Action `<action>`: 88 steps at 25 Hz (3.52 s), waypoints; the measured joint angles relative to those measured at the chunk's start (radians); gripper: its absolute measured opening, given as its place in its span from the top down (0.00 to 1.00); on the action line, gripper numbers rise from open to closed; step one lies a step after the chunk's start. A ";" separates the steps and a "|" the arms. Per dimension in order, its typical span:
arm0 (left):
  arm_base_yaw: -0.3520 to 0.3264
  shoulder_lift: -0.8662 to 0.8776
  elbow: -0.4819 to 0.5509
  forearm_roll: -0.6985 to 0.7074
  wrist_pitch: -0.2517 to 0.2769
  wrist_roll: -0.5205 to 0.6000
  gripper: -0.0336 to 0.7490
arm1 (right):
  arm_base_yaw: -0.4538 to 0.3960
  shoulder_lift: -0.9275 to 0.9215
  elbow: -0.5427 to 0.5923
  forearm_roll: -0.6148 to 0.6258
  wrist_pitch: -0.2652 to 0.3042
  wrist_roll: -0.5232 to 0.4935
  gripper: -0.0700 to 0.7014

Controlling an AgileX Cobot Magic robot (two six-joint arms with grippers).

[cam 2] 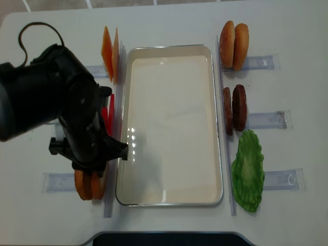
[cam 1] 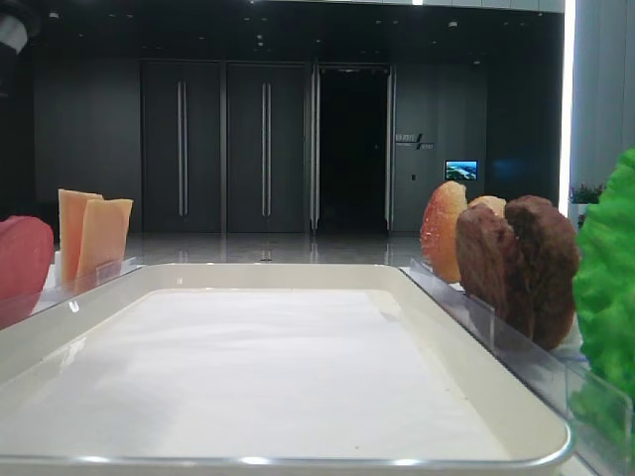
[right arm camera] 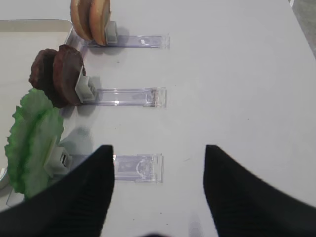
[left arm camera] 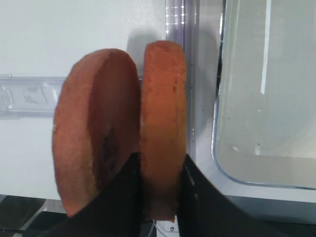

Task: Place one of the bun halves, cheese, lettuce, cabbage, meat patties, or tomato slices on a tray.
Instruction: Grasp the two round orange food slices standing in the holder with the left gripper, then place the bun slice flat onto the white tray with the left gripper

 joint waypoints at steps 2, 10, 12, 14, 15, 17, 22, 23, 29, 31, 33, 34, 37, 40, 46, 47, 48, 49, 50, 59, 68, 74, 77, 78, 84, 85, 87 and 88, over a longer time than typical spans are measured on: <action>0.000 0.000 0.000 0.000 0.004 0.000 0.77 | 0.000 0.000 0.000 0.000 0.000 0.000 0.37; 0.000 -0.039 0.000 0.000 0.063 -0.001 0.78 | 0.000 0.000 0.000 0.000 0.000 0.000 0.37; 0.000 -0.064 0.000 0.001 0.074 -0.011 0.78 | 0.000 0.000 0.000 0.000 0.000 0.000 0.37; 0.000 -0.086 0.000 0.003 0.079 -0.017 0.78 | 0.000 0.000 0.000 0.000 0.000 0.000 0.37; 0.000 -0.094 0.000 0.003 0.084 -0.019 0.78 | 0.000 0.000 0.000 0.000 0.000 0.000 0.37; 0.000 -0.112 0.000 0.003 0.092 -0.020 0.78 | 0.000 0.000 0.000 0.000 0.000 0.000 0.37; 0.000 -0.150 0.000 0.003 0.097 -0.042 0.78 | 0.000 0.000 0.000 0.000 0.000 0.000 0.37; 0.000 -0.155 -0.003 0.003 0.099 -0.043 0.78 | 0.000 0.000 0.000 0.000 0.000 0.000 0.37; 0.000 -0.161 -0.061 -0.023 0.084 -0.044 0.78 | 0.000 0.000 0.000 0.000 0.000 0.000 0.37; 0.000 -0.162 -0.068 -0.031 0.068 -0.044 0.78 | 0.000 0.000 0.000 0.000 0.000 0.000 0.37; 0.000 -0.162 -0.075 -0.050 0.032 -0.044 0.78 | 0.000 0.000 0.000 0.000 0.000 0.000 0.37; 0.000 -0.162 -0.077 -0.064 0.009 -0.044 0.78 | 0.000 0.000 0.000 0.000 0.000 0.000 0.37; 0.000 -0.162 -0.077 -0.103 -0.057 -0.032 0.78 | 0.000 0.000 0.000 0.000 0.000 0.000 0.37; 0.000 -0.162 -0.077 -0.128 -0.096 -0.012 0.78 | 0.000 0.000 0.000 0.000 0.000 0.000 0.37; 0.000 -0.157 -0.077 -0.185 -0.156 0.033 0.78 | 0.000 0.000 0.000 0.000 0.000 0.000 0.37; 0.000 -0.151 -0.077 -0.206 -0.168 0.049 0.78 | 0.000 0.000 0.000 0.000 0.000 0.000 0.37; 0.000 -0.145 -0.077 -0.227 -0.181 0.065 0.78 | 0.000 0.000 0.000 0.000 0.000 0.000 0.37; 0.000 -0.137 -0.077 -0.248 -0.198 0.078 0.78 | 0.000 0.000 0.000 0.000 0.000 0.000 0.37; 0.000 -0.127 -0.077 -0.264 -0.213 0.096 0.78 | 0.000 0.000 0.000 0.000 0.000 0.000 0.37; 0.000 -0.027 -0.077 -0.417 -0.404 0.230 0.78 | 0.000 0.000 0.000 0.000 0.000 0.000 0.37; 0.000 0.130 -0.077 -0.655 -0.476 0.455 0.78 | 0.000 0.000 0.000 0.000 0.000 0.000 0.37; 0.000 0.184 -0.078 -0.806 -0.499 0.594 0.78 | 0.000 0.000 0.000 0.000 0.000 0.000 0.37; 0.000 0.191 -0.078 -0.851 -0.502 0.638 0.78 | 0.000 0.000 0.000 0.000 0.000 0.000 0.37; 0.000 0.191 -0.078 -0.855 -0.502 0.642 0.78 | 0.000 0.000 0.000 0.000 0.000 0.000 0.37; 0.000 0.201 -0.078 -0.862 -0.490 0.649 0.78 | 0.000 0.000 0.000 0.000 0.000 0.000 0.37; 0.000 0.205 -0.078 -0.862 -0.487 0.649 0.78 | 0.000 0.000 0.000 0.000 0.000 0.000 0.37; 0.000 0.208 -0.078 -0.862 -0.483 0.650 0.78 | 0.000 0.000 0.000 0.000 0.000 0.000 0.37; 0.000 0.208 -0.078 -0.862 -0.483 0.650 0.78 | 0.000 0.000 0.000 0.000 0.000 0.000 0.37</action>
